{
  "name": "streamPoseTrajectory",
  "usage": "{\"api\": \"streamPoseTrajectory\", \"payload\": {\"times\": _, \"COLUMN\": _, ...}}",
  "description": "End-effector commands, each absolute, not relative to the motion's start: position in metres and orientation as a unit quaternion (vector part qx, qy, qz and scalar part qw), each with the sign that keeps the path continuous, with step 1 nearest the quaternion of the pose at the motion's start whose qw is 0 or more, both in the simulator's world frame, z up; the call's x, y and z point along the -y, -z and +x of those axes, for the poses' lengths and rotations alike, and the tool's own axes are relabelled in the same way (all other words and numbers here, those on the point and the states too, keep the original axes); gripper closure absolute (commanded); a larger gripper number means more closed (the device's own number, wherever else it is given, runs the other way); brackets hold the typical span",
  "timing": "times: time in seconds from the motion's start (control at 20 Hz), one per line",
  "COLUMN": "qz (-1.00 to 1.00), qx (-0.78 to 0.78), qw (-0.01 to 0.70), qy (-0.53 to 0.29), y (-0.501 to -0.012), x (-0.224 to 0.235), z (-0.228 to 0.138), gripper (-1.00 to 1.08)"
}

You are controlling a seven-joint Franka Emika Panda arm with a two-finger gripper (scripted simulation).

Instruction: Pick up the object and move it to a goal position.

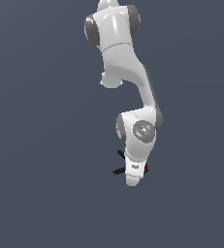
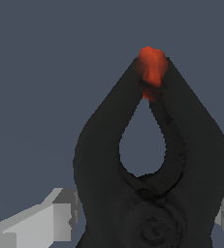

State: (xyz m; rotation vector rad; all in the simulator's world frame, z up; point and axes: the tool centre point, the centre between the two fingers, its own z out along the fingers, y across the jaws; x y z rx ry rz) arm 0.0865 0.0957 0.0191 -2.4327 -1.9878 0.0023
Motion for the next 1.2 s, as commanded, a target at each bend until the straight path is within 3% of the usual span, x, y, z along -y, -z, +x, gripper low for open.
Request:
{"api": "streamPoseTrajectory", "payload": {"times": 0.0, "qz": -0.774, "qx": 0.633, "qw": 0.000, "qy": 0.000, "y": -0.019, "x": -0.096, "z": 0.087, "gripper": 1.08}}
{"api": "streamPoseTrajectory", "payload": {"times": 0.65, "qz": -0.774, "qx": 0.633, "qw": 0.000, "qy": 0.000, "y": -0.019, "x": -0.096, "z": 0.085, "gripper": 1.08}}
{"api": "streamPoseTrajectory", "payload": {"times": 1.15, "qz": -0.774, "qx": 0.633, "qw": 0.000, "qy": 0.000, "y": -0.022, "x": -0.097, "z": 0.062, "gripper": 1.08}}
